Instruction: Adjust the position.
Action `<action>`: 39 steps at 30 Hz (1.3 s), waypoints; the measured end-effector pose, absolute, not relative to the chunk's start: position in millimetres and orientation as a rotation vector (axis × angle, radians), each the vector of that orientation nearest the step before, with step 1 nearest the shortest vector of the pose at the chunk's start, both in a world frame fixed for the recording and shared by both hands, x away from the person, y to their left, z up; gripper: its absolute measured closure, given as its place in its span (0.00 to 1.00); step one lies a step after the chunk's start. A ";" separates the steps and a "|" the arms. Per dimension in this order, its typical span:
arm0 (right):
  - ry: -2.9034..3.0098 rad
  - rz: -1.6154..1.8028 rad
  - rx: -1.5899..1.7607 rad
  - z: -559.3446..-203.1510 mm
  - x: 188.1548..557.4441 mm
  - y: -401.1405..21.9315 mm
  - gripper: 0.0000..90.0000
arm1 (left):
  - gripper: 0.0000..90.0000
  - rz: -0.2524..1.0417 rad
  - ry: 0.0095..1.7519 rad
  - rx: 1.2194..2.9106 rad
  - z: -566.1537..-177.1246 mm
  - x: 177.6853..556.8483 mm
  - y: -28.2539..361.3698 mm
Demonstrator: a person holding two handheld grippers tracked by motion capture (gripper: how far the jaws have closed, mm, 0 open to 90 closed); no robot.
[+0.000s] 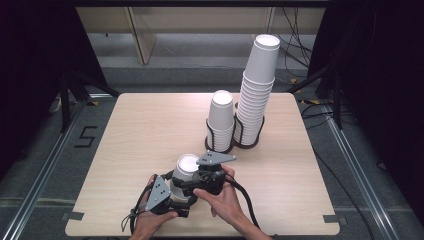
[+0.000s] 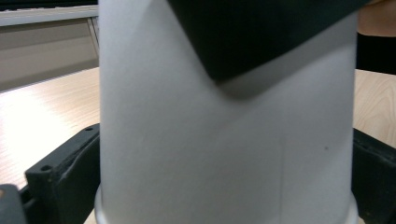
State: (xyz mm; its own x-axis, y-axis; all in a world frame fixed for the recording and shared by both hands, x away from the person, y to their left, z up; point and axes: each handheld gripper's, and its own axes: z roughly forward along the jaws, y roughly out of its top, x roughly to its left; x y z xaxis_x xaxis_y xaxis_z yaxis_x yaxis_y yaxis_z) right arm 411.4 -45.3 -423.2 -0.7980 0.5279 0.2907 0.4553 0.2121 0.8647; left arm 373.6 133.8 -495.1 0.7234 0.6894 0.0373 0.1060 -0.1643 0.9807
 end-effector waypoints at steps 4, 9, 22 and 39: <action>2.386 1.672 0.975 -424.1 414.8 -46.2 0.20 | 0.06 0.568 0.650 1.679 -494.2 374.1 135.0; 2.402 1.658 0.970 -421.5 415.3 -48.6 0.17 | 0.09 0.560 0.635 1.702 -491.7 373.5 135.7; 2.500 1.593 0.880 -402.1 423.5 -70.9 0.18 | 0.13 0.544 0.620 1.847 -487.7 377.6 145.5; 2.681 1.521 0.823 -402.7 424.0 -93.1 0.18 | 0.14 0.536 0.457 2.037 -485.0 369.6 137.4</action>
